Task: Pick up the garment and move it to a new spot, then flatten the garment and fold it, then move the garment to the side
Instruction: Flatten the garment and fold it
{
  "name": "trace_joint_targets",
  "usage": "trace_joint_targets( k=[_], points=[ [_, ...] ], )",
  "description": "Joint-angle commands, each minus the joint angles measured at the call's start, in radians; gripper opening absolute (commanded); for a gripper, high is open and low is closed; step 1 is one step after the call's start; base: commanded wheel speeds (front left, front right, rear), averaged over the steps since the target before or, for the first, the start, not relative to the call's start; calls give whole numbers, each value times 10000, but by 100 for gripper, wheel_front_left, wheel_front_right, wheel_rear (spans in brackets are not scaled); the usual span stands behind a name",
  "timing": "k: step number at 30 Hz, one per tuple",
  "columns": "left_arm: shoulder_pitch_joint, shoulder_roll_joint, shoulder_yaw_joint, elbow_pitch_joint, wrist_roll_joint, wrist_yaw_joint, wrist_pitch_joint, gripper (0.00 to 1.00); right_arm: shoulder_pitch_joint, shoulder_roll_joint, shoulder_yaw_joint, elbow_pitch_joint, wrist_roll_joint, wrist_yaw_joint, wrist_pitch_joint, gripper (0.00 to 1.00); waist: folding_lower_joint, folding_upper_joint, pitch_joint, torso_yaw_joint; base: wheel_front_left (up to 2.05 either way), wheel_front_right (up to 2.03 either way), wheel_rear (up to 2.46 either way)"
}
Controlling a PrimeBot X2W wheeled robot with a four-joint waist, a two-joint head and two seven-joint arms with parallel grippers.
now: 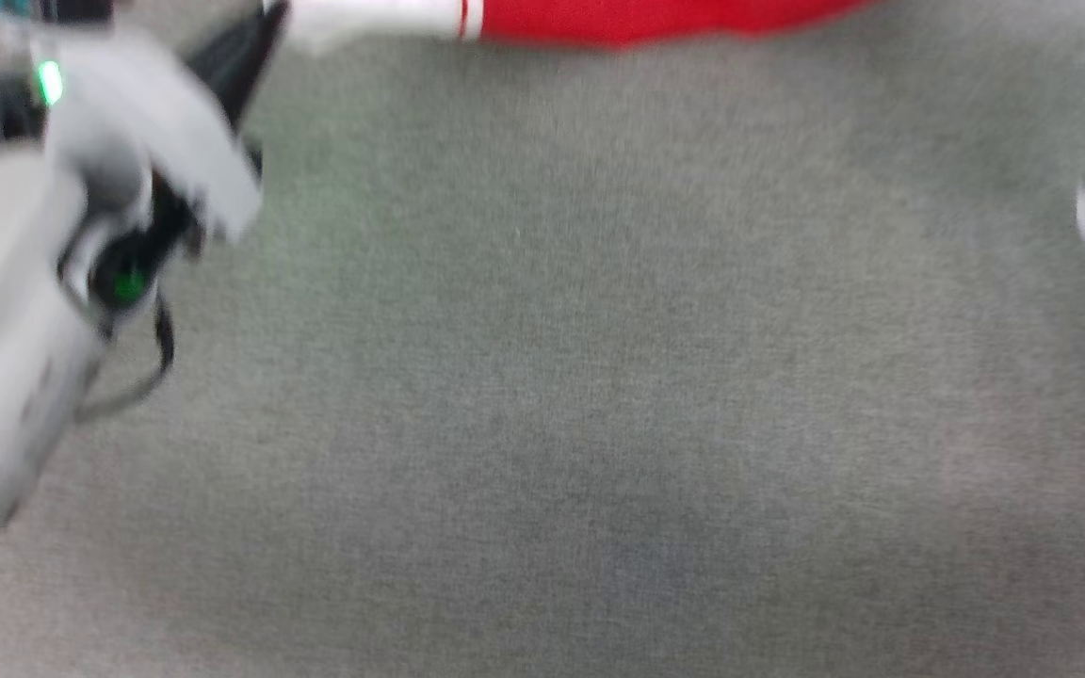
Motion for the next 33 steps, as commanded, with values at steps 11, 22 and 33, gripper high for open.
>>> trace_joint_targets(
  k=[11,22,33],
  points=[
    [5237,2572,-382,-3969,-1408,1621,-519,0,5181,-1419,193,-2426,938,-7,642,0,0,0,-2892,-493,0,0,0],
    [8302,3774,-1000,-6316,-1924,3498,-1426,0,8333,-2623,542,-3701,1231,-7,805,0,0,0,-3418,-487,0,0,0],
    [10605,3781,-1045,-6466,-2517,4195,-2116,0,10828,-2595,1,-3690,1447,-7,774,0,0,0,-3471,-340,0,0,0]
  ],
)
